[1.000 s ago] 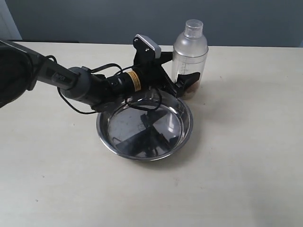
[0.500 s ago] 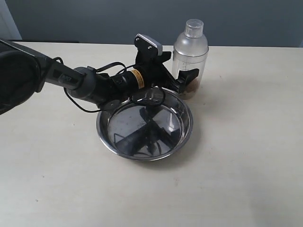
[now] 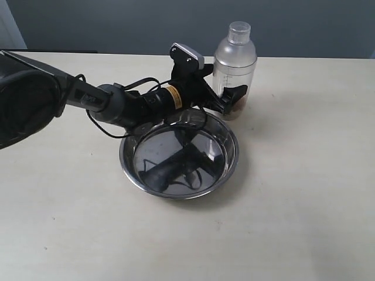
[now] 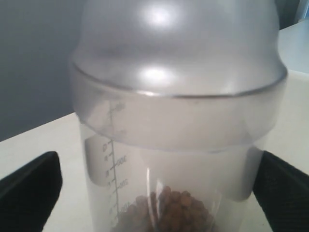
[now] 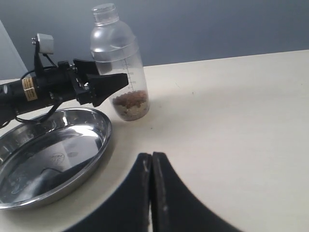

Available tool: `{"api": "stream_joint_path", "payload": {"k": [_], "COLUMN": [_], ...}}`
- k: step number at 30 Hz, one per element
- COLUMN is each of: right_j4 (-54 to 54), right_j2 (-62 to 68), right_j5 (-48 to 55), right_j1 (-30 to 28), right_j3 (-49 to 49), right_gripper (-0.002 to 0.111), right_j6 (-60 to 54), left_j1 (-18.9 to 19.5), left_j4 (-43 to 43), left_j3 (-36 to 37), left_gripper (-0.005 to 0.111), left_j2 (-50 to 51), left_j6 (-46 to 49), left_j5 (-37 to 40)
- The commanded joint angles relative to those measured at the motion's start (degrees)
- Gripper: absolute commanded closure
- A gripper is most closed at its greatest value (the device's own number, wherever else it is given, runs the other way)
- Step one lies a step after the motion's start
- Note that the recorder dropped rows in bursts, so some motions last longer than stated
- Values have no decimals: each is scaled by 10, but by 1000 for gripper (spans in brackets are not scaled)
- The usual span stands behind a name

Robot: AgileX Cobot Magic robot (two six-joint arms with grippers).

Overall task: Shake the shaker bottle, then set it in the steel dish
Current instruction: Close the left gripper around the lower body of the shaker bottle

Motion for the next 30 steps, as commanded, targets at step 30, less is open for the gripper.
{"api": "stream_joint_path", "payload": {"k": [30], "right_j4": [0], "right_j2": [-2], "right_j5": [-6], "right_j1": [0], "right_j3": [1], "right_gripper": [109], "right_j6": [-1], "left_j1": [-20], "left_j4": [-67], "left_j3": [-55], "left_gripper": [3], "left_j2": [39], "left_j6": [11], "left_j5": [-1]}}
